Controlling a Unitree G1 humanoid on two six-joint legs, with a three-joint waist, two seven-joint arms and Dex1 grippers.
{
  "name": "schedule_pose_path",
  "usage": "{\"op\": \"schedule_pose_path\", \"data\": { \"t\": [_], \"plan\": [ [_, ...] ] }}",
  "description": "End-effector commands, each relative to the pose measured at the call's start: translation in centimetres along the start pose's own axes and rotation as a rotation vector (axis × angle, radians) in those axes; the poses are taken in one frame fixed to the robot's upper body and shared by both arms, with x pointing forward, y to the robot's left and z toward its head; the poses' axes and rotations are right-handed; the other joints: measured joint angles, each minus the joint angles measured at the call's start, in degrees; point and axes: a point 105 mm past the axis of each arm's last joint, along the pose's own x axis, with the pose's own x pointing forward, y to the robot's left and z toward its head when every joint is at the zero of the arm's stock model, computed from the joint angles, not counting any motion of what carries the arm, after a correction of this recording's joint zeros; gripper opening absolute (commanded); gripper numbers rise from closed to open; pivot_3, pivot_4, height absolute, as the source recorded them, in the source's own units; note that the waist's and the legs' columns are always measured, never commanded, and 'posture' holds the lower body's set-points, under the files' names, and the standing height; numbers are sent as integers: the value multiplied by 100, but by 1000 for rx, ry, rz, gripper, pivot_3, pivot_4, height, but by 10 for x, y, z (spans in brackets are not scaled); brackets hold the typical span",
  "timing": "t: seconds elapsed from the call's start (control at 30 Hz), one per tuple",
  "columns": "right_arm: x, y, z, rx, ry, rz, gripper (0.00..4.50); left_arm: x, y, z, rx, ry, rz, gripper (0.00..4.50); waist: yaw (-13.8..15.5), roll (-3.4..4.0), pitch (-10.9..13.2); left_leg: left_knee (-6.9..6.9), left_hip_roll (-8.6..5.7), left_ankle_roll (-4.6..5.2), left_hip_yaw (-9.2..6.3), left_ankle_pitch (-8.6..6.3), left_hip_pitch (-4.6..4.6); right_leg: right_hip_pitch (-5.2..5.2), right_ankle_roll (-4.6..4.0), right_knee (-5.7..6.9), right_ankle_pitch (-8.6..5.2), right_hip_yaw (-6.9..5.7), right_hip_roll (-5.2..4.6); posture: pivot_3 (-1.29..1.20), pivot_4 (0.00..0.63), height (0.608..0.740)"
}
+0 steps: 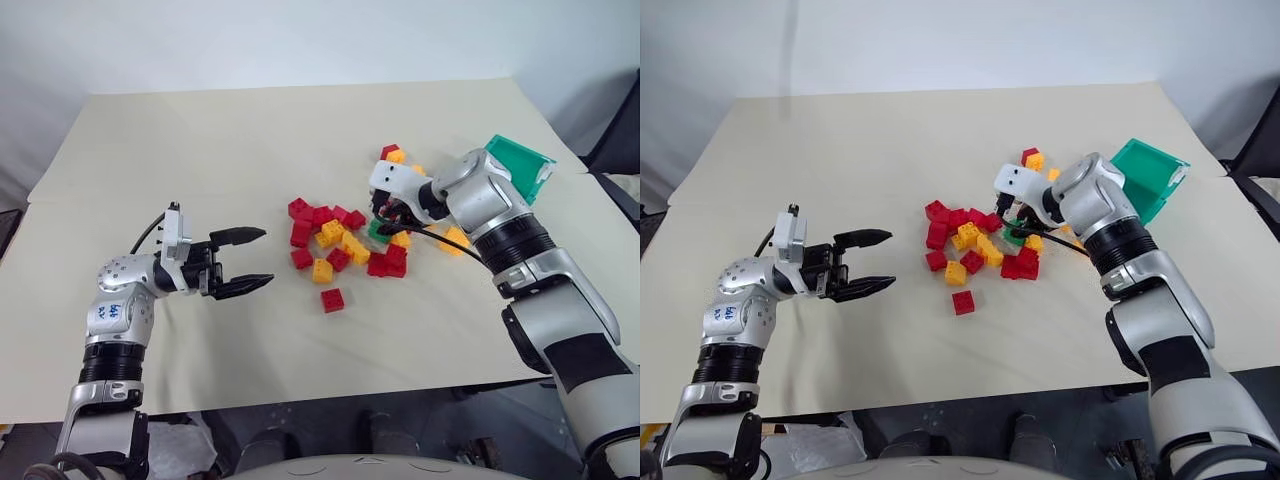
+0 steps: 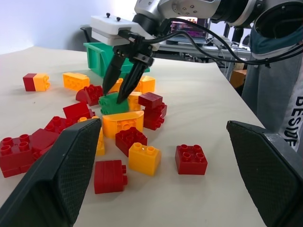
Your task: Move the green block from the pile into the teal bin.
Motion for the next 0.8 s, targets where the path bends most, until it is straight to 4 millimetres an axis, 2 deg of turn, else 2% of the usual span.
{"op": "schedule_pose_path", "data": {
  "t": [0.03, 0.07, 0.2, 0.3, 0.47, 0.67, 0.8],
  "plan": [
    [7, 10, -12, 13, 35, 45, 441, 1, -1, 10, 52, -24, -6, 4500, 3, 0, 0, 1, 0, 0, -1, 0, 0, 0, 0, 0, 0, 2, 0, 0, 150, 740],
    [7, 11, -12, 12, 40, 50, 166, 1, -1, 11, 54, -25, -5, 4500, 8, -1, 0, 3, 0, -1, -1, 1, 1, 2, 0, 1, 0, 1, 0, 0, 150, 740],
    [7, 14, -14, -21, 35, 52, 166, 1, -1, 11, 58, -26, -1, 4500, 46, -1, 0, 8, 0, -5, -3, 4, 0, 4, 0, 3, 0, 0, 0, 0, 150, 740],
    [6, 16, -13, -61, 28, 64, 688, 1, 0, 12, 60, -29, 2, 4500, 29, 1, 1, 5, -2, -4, -3, 4, -6, -6, 0, 2, 0, 4, -1, 0, 150, 740],
    [-2, 11, -3, -66, 1, 46, 2344, 0, 1, 12, 62, -27, 6, 4500, 15, 2, 1, -1, -1, -6, -1, 5, -6, -6, 0, 1, 0, -2, 0, 0, 150, 740],
    [-25, 2, 15, -71, -50, 9, 4455, -3, 0, 13, 62, -25, 14, 4500, 17, 3, 2, -1, 0, -6, -5, 5, -7, -6, 0, 0, 0, 0, 0, 0, 150, 740],
    [-35, -8, 16, -66, -48, -20, 4484, -3, 0, 13, 62, -26, 15, 4500, 39, 3, 2, 0, -1, -6, -5, 5, -6, -5, 0, 0, 0, -1, 0, 0, 150, 740]
  ]
}}
